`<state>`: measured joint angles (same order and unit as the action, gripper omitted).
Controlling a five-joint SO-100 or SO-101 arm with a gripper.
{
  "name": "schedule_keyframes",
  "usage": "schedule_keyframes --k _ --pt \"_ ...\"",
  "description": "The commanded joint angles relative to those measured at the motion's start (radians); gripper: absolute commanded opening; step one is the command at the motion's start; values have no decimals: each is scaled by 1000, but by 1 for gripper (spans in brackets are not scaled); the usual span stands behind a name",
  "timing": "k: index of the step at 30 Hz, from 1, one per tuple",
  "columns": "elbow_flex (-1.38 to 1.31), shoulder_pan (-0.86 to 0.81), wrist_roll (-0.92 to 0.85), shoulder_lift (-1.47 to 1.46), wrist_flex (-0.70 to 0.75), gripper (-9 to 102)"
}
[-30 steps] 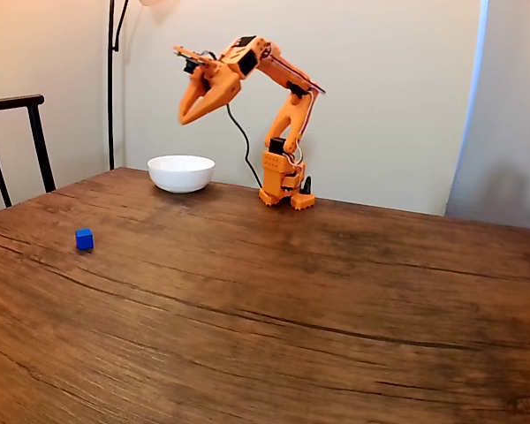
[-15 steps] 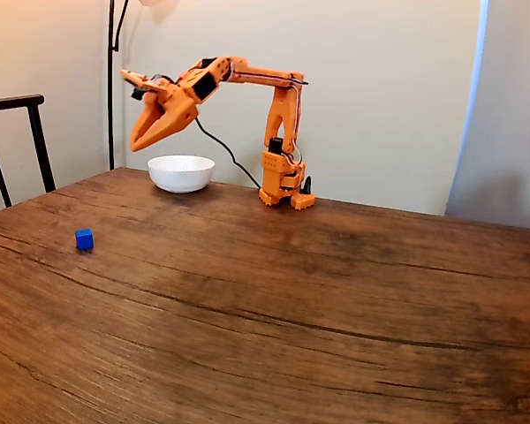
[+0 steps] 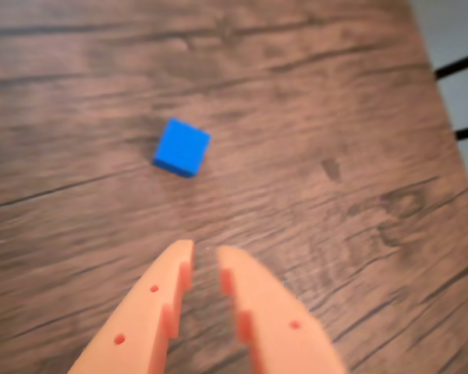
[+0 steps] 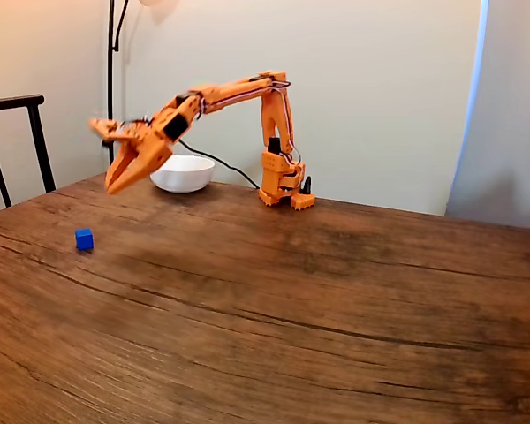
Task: Grasp the cube and drop it in the bowl
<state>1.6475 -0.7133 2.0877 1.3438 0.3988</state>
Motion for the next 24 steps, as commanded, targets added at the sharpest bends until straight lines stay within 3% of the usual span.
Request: schedule_keyframes --k 1,10,16,24 --pt "-67 2 -5 -25 -26 14" --pt "-193 3 -8 -166 -25 19" --pt "-291 14 -28 -276 -18 34" --pt "-440 71 -69 -403 -15 36"
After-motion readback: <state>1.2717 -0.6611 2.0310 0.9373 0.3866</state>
